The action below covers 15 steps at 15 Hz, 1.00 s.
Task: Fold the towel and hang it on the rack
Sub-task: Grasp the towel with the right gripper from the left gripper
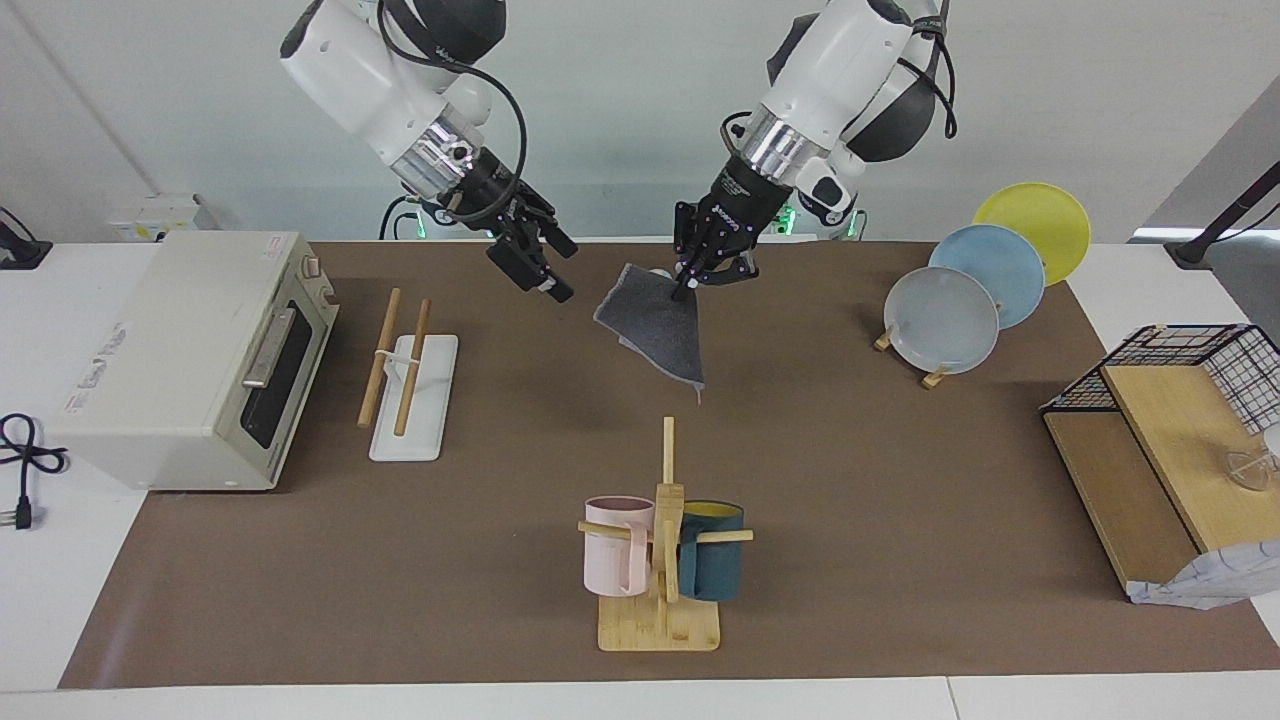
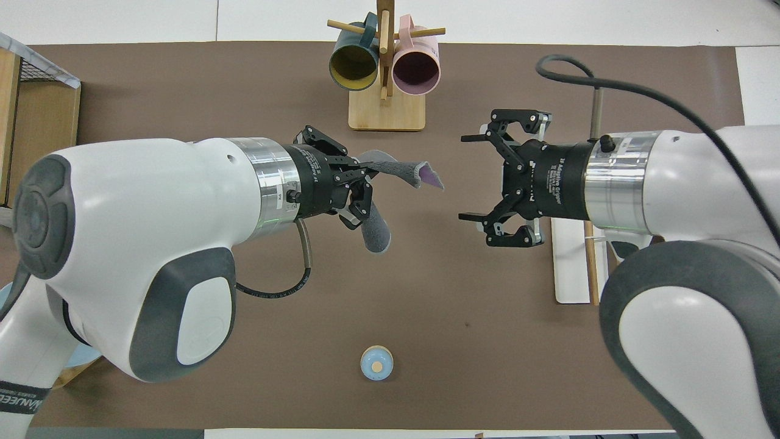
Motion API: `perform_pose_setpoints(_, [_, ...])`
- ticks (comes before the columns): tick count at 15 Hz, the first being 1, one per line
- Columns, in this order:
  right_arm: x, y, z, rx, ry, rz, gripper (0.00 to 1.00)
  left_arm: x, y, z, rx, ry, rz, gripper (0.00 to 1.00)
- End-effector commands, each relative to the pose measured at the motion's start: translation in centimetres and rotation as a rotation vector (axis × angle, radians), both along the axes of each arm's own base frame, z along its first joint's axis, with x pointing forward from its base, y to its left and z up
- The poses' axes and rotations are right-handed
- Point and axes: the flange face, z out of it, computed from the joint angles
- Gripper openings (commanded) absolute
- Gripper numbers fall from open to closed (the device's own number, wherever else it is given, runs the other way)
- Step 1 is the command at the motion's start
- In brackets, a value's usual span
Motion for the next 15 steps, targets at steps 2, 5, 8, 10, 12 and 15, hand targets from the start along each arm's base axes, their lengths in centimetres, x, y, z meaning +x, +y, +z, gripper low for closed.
perform_pose_setpoints(2, [-1.3, 1.6, -1.1, 0.012, -0.004, -0.002, 1.00, -0.9, 0.7, 0.3, -0.031, 0.019, 0.086, 0.00])
perform_pose_setpoints(5, [-1.4, 2.5, -2.0, 0.009, -0.022, -0.012, 1.00, -0.9, 0.7, 0.4, -0.035, 0.023, 0.096, 0.00])
perform_pose_setpoints(8, [-0.9, 3.4, -2.6, 0.009, -0.047, -0.023, 1.00, -0.8, 0.7, 0.4, -0.041, 0.027, 0.111, 0.00])
perform_pose_setpoints(10, [-0.3, 3.9, -3.1, 0.011, -0.067, -0.039, 1.00, -0.8, 0.7, 0.4, -0.041, 0.027, 0.111, 0.00])
perform_pose_setpoints(12, [-0.5, 4.9, -3.2, 0.013, -0.087, -0.034, 1.00, -0.8, 0.7, 0.3, -0.041, 0.029, 0.112, 0.00])
perform_pose_setpoints(15, [0.2, 5.1, -3.7, 0.004, -0.120, -0.026, 1.00, -0.8, 0.7, 0.2, -0.042, 0.033, 0.117, 0.00])
